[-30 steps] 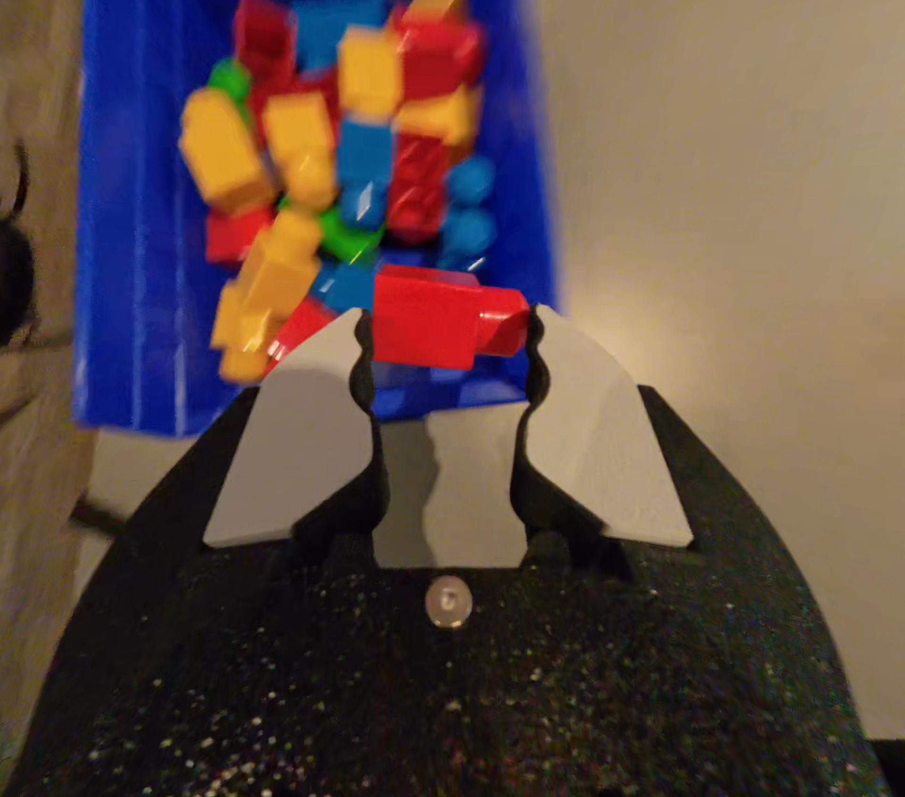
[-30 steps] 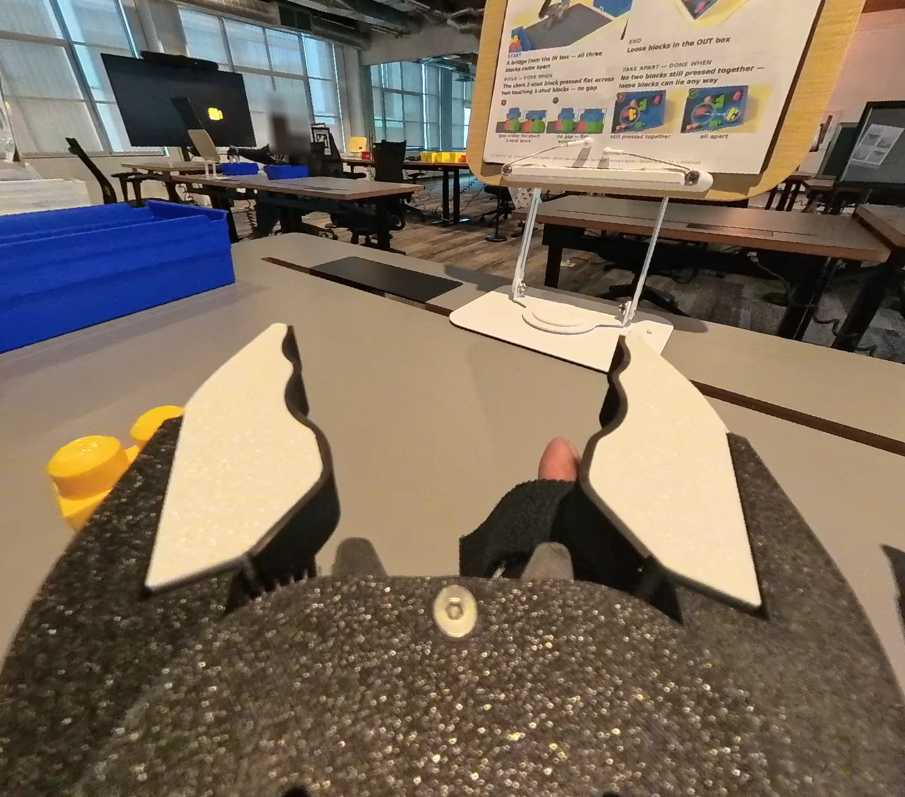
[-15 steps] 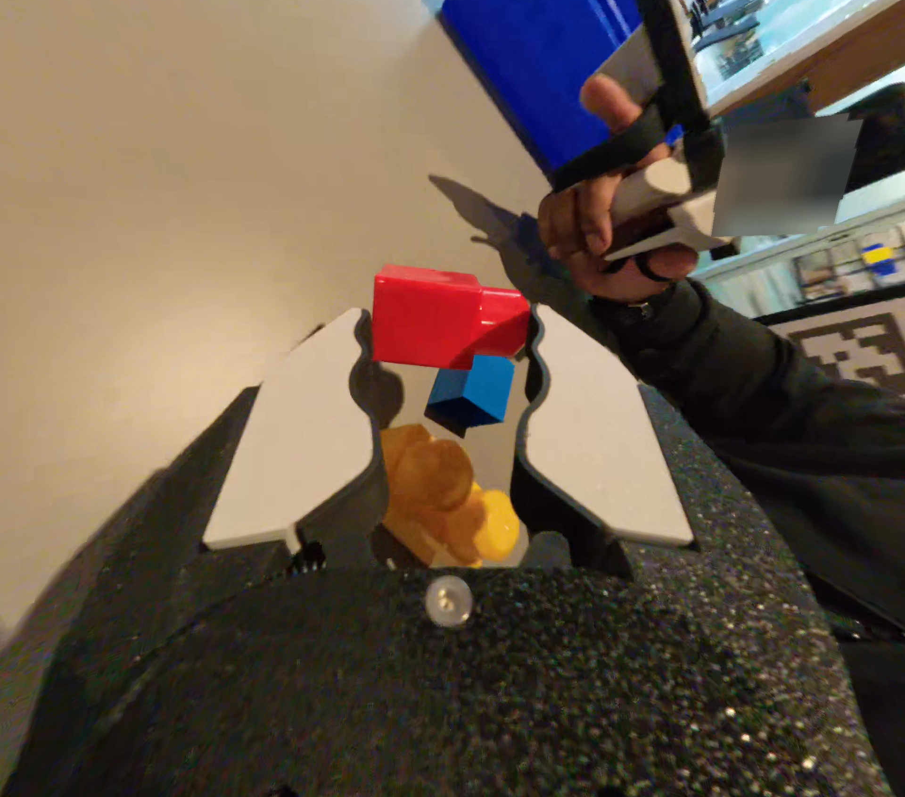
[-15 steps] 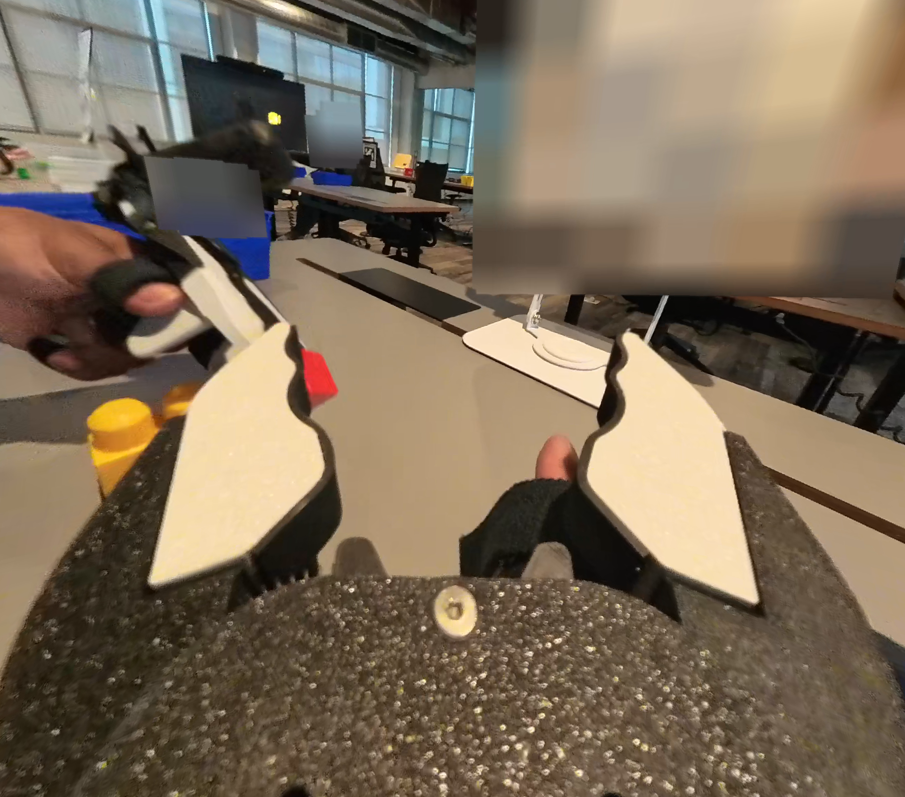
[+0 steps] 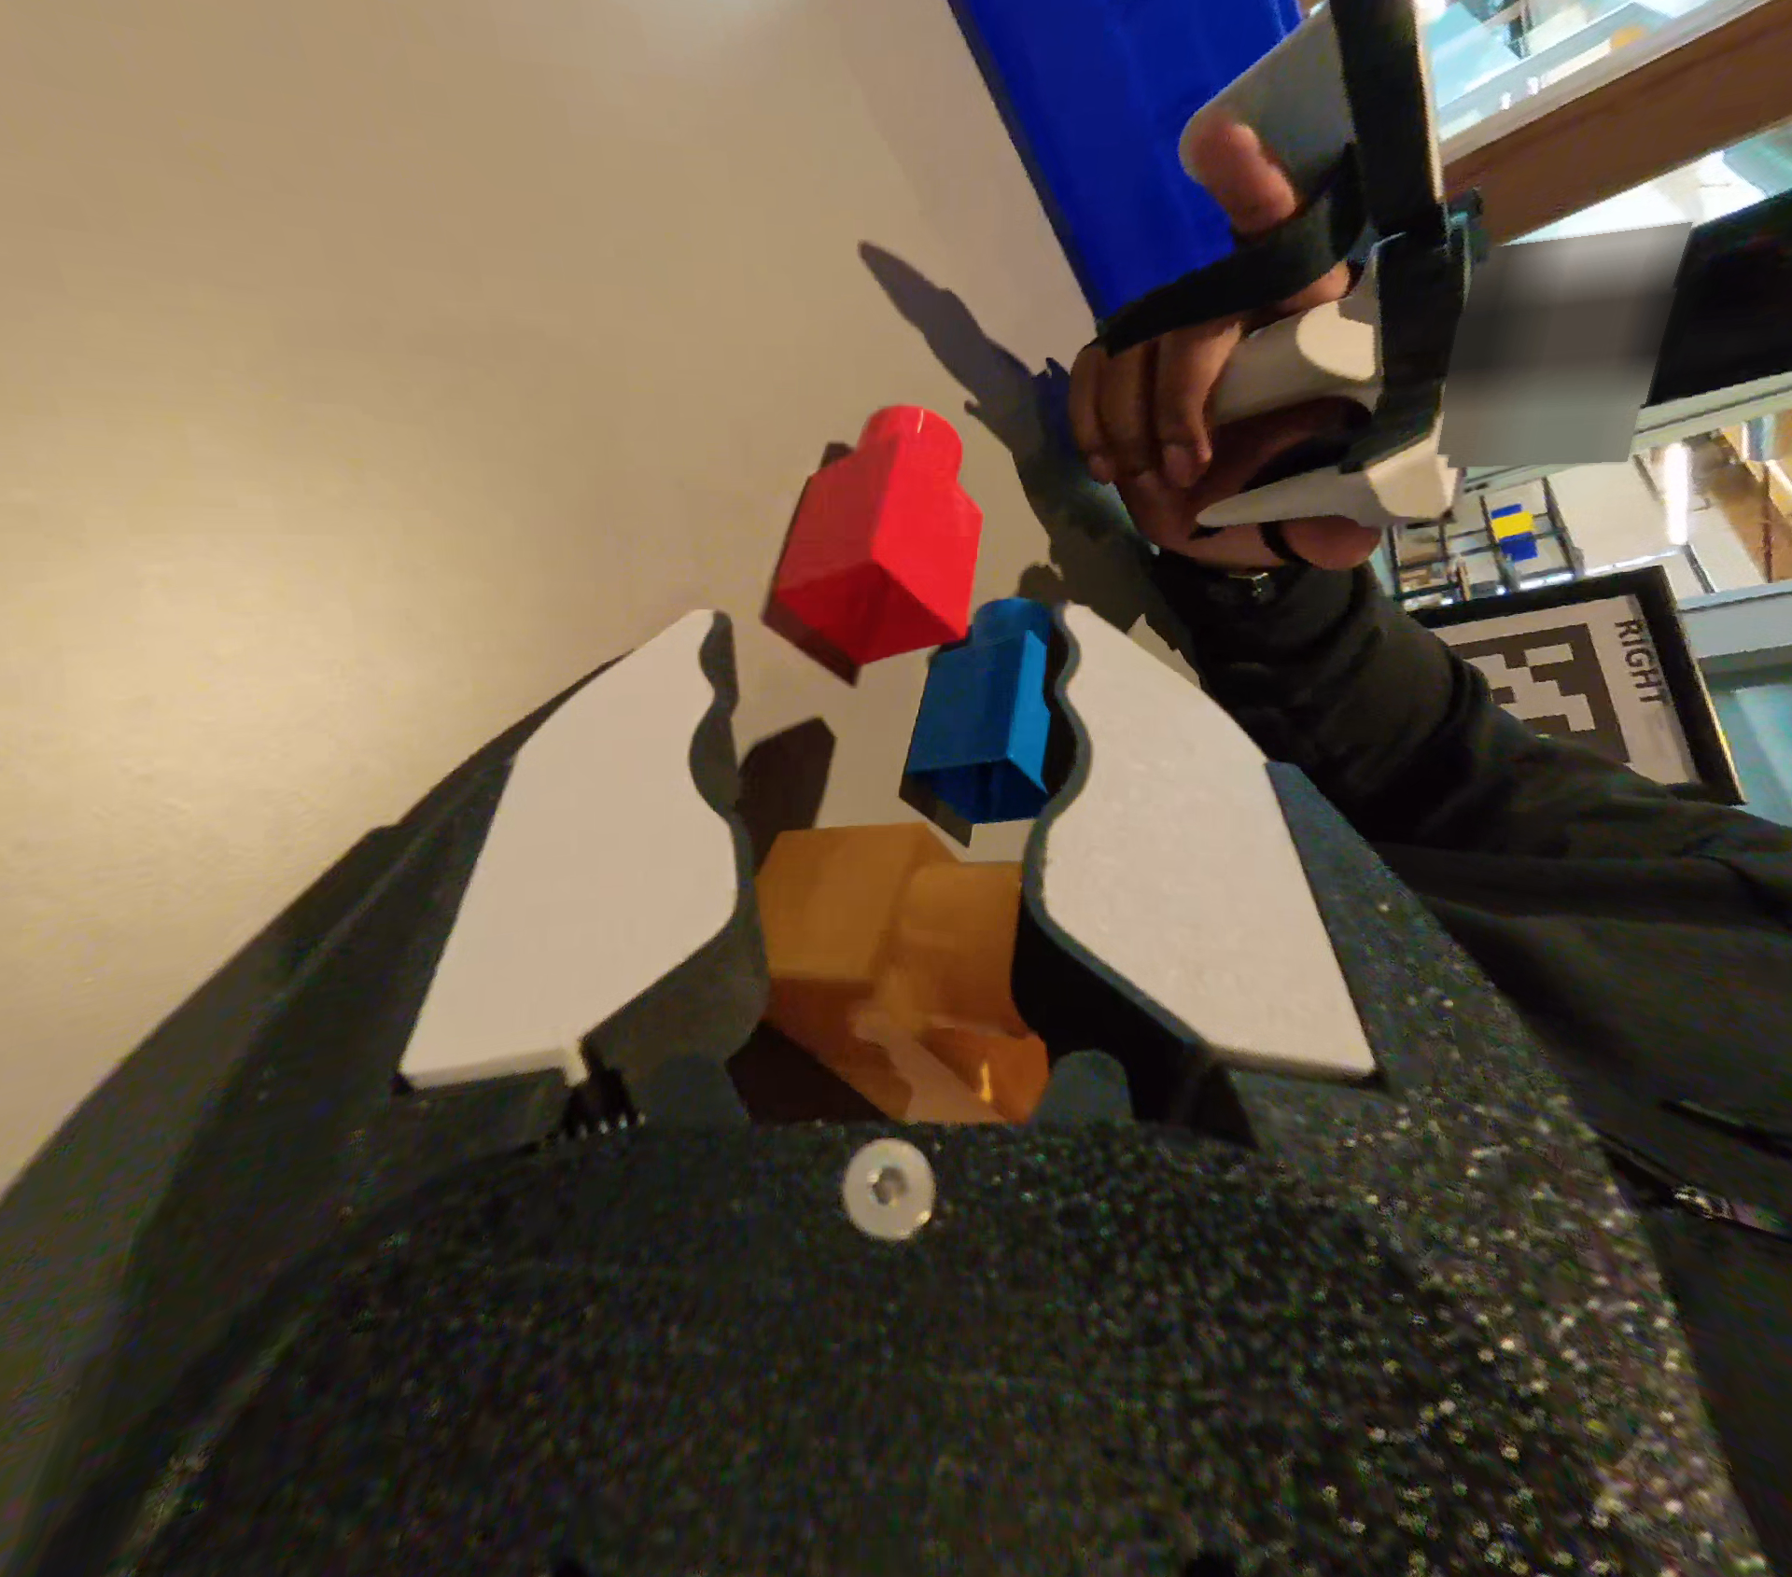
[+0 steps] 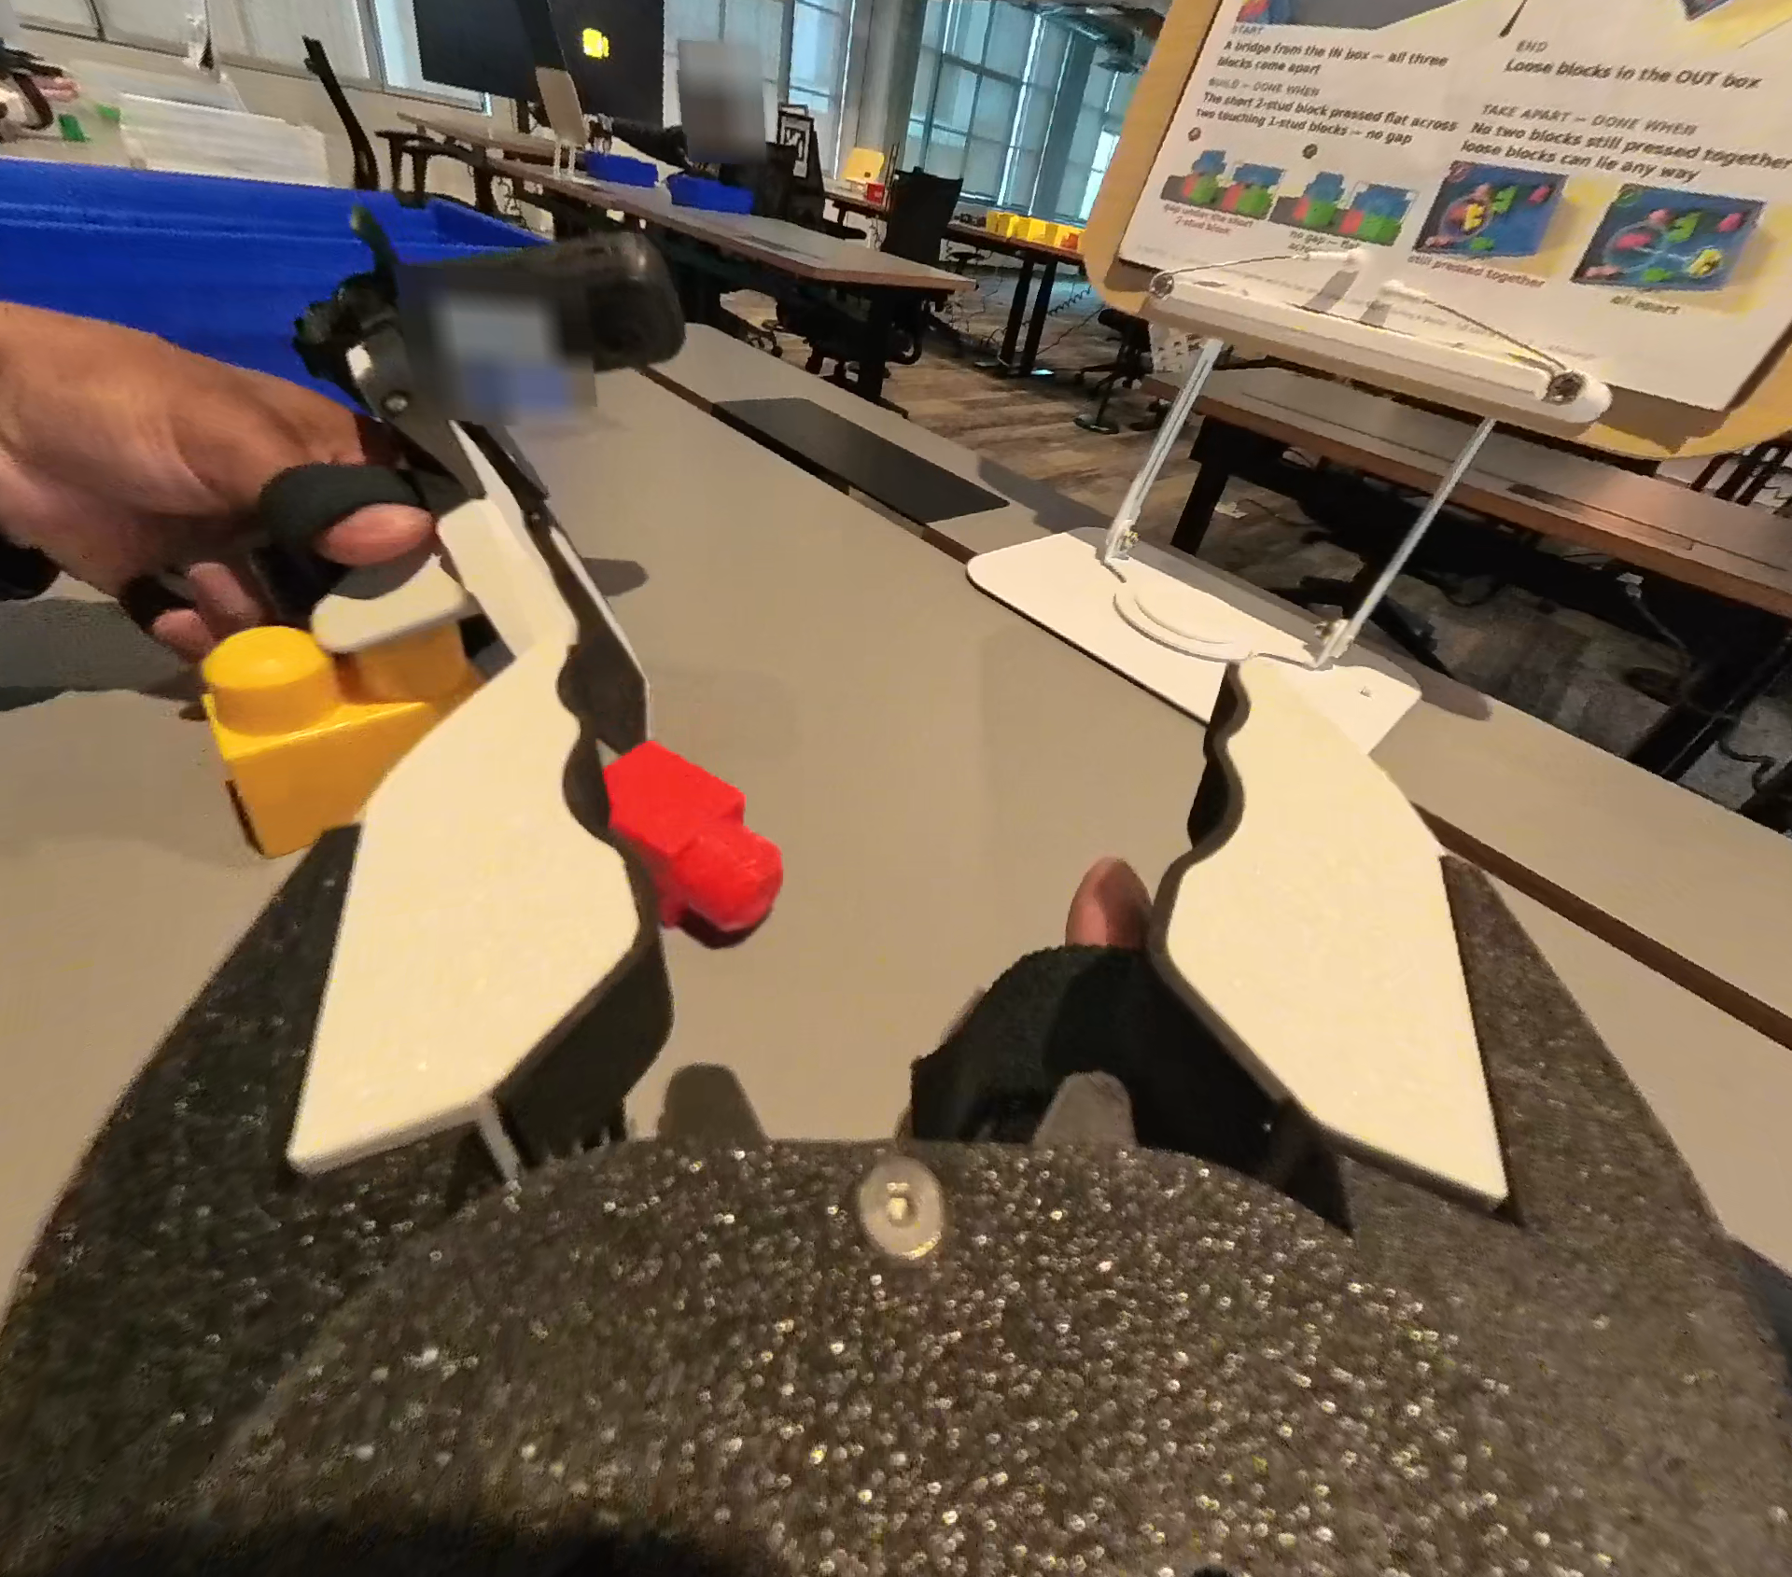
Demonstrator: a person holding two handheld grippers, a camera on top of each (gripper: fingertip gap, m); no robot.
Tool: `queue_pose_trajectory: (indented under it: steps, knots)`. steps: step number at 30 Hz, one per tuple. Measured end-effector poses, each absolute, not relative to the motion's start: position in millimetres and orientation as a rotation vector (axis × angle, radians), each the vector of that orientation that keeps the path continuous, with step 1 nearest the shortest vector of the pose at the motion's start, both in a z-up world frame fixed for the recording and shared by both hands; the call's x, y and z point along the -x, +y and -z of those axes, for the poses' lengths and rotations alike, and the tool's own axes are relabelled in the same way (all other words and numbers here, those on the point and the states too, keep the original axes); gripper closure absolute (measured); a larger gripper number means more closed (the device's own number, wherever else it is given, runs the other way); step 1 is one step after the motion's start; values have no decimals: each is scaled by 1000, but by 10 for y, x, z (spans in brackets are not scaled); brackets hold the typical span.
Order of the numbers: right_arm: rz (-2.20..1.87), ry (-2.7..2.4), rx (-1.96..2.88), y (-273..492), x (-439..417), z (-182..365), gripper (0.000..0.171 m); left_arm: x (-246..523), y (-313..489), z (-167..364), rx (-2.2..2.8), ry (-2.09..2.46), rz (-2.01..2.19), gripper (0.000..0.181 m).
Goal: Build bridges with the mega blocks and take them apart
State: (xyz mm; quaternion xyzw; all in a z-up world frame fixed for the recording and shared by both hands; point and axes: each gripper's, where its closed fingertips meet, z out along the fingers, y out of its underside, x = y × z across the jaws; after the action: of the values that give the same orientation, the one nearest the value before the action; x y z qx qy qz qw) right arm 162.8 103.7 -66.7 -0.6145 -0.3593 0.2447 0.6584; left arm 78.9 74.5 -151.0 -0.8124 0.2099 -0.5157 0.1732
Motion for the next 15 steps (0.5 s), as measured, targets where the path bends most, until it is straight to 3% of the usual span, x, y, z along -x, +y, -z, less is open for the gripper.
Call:
queue_pose_trajectory:
  steps: [8,15]
  knots:
    - [-524,-861,1396,1040,-1602,717,50,-680,848,1158,2030,758,1232,113]
    - [-501,-850,1430,1102,-1612,785,50,-791,775,1061,2172,879,614,119]
